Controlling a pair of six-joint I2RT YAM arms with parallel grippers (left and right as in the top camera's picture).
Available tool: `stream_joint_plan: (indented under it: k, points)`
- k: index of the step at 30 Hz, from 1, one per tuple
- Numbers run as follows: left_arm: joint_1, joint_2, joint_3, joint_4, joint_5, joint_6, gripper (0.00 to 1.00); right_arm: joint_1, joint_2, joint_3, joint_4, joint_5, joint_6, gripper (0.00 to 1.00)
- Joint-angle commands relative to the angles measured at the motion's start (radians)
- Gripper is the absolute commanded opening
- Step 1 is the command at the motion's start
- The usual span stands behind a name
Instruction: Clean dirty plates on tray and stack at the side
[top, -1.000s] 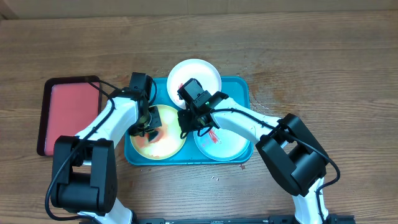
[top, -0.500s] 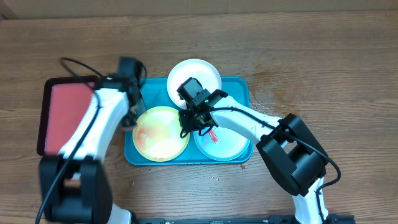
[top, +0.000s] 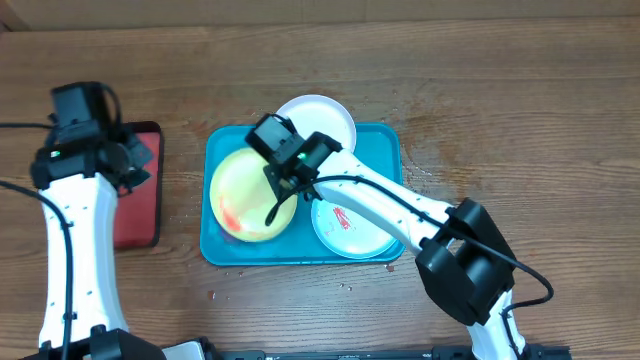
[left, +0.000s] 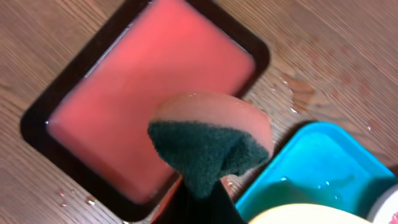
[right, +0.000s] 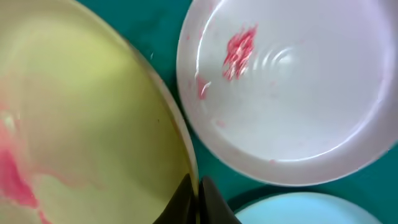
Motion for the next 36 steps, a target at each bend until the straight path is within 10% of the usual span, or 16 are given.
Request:
stream_joint_plan:
  k: [1, 18, 36]
  points:
    - [0.053, 0.050, 0.006, 0.012, 0.043, 0.050, 0.04, 0.029, 0.000, 0.134, -0.030, 0.262, -0.114, 0.04]
    - [0.143, 0.142, 0.006, 0.031, 0.108, 0.068, 0.04, 0.203, 0.000, 0.259, 0.059, 0.881, -0.774, 0.04]
    - [0.143, 0.142, 0.006, 0.028, 0.101, 0.068, 0.04, 0.232, 0.000, 0.259, 0.063, 0.830, -0.720, 0.04]
